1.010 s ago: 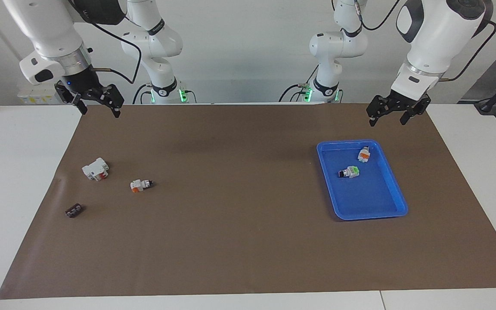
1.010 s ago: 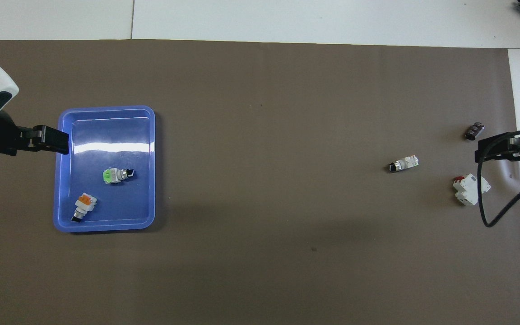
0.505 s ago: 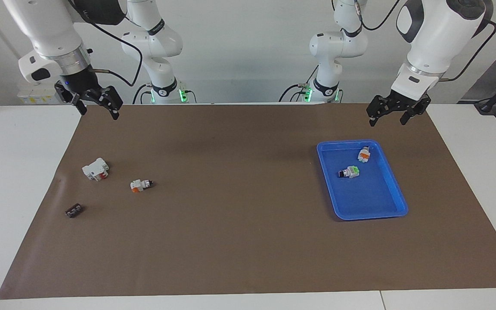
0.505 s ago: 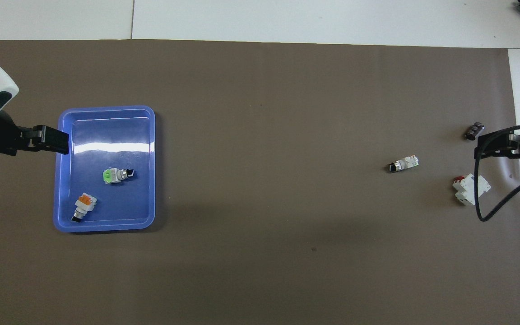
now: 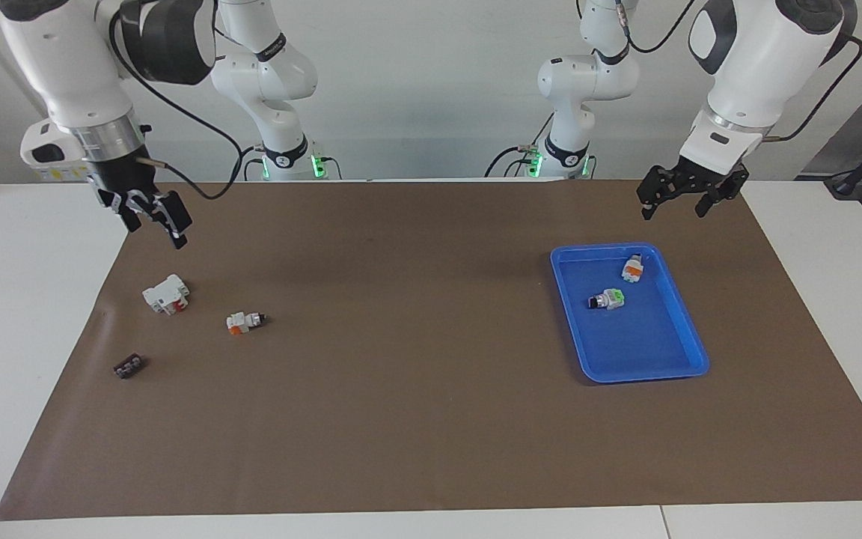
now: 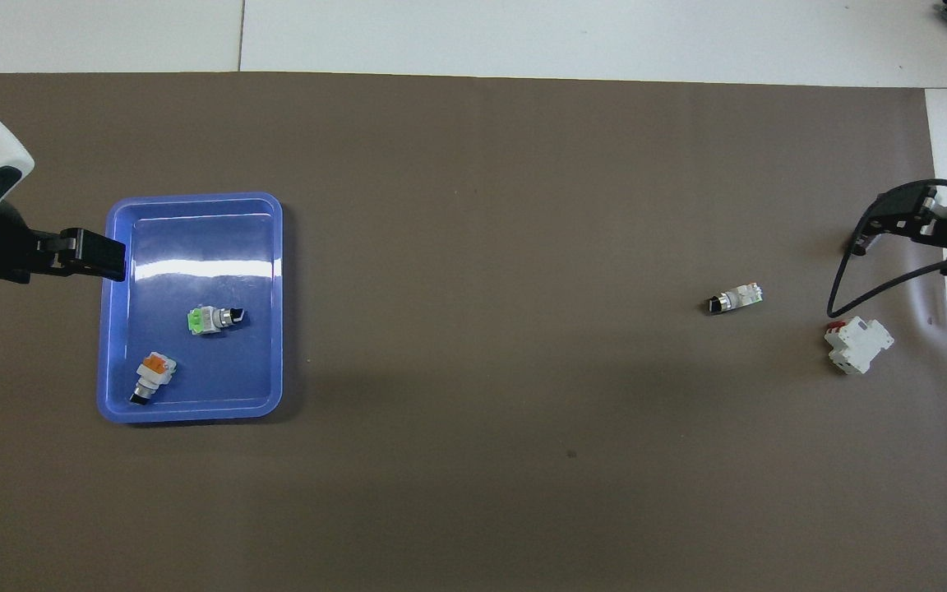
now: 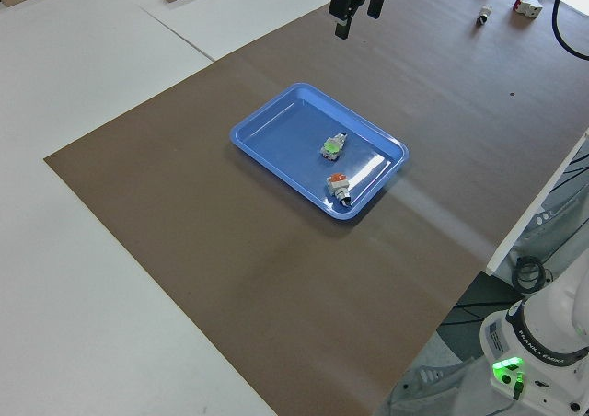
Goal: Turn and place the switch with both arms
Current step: 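Reach the right gripper down and grasp the small white switch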
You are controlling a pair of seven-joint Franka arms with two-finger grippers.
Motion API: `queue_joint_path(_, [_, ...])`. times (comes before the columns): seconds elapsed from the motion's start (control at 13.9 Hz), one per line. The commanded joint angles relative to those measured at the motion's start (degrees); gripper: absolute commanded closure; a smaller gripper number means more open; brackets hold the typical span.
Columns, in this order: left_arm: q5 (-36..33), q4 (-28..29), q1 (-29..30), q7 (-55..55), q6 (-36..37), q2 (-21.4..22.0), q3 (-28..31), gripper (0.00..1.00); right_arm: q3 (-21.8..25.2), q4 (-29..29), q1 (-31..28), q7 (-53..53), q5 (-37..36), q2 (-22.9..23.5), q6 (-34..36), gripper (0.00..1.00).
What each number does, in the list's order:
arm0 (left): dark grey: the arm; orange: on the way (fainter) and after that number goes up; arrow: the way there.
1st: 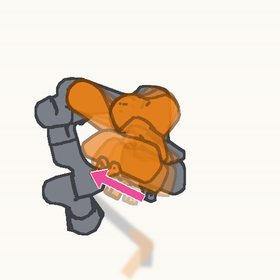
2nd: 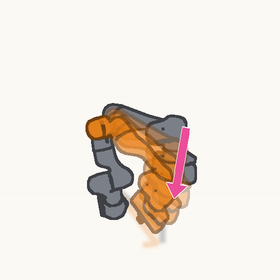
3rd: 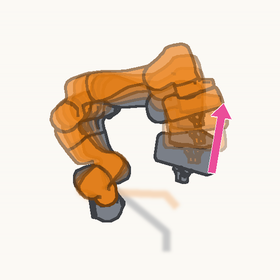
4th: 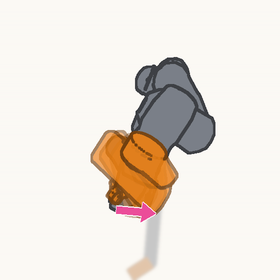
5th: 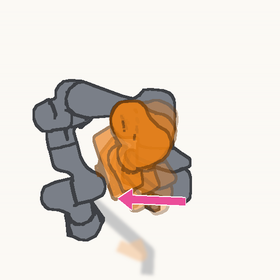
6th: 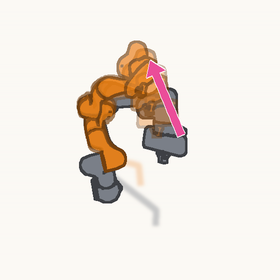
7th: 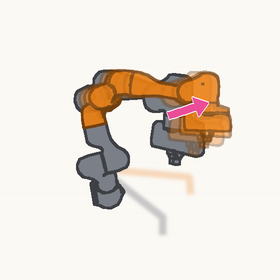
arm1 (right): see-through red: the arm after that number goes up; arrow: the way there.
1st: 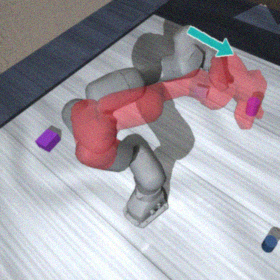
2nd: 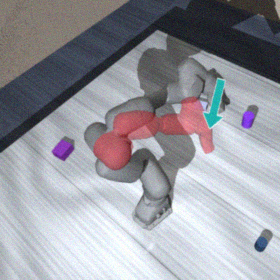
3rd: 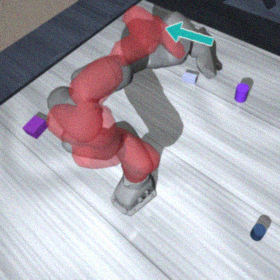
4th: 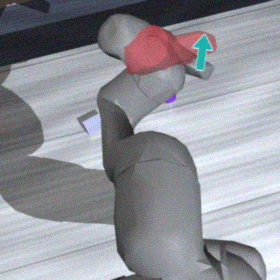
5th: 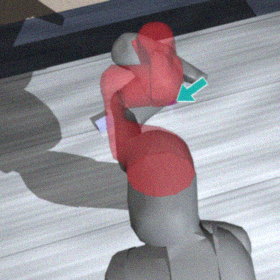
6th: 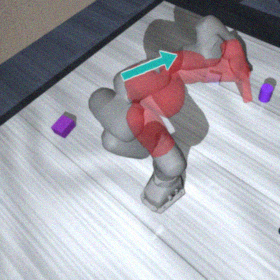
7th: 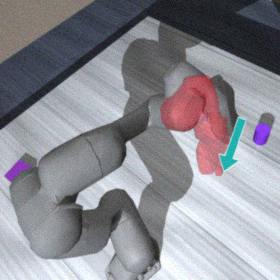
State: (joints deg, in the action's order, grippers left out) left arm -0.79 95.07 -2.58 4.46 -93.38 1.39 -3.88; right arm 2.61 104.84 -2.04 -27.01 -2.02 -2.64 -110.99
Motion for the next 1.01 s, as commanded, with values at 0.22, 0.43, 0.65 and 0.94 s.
queue_joint_path(0.22, [0.6, 1.9, 0.3, -0.2, 0.2, 1.8, 0.0, 0.0, -0.7, 7.2, 0.3, -33.4, 0.9, 10.9, -15.3, 0.0])
queue_joint_path(0.43, [0.6, 1.9, 0.3, -0.2, 0.2, 1.8, -0.1, 0.0, -0.6, 16.8, -0.2, -36.4, 9.1, 12.8, -26.7, 0.0])
queue_joint_path(0.65, [0.6, 1.9, 0.3, -0.2, 0.2, 1.8, 0.0, 0.0, -0.6, 18.2, 0.2, -37.2, 14.3, 15.2, -29.5, 0.0])
queue_joint_path(0.94, [0.6, 1.7, -0.7, -0.2, 0.0, 2.0, -0.2, 0.0, -0.7, 19.9, 0.2, -37.2, 14.5, 15.3, -29.4, 0.0])
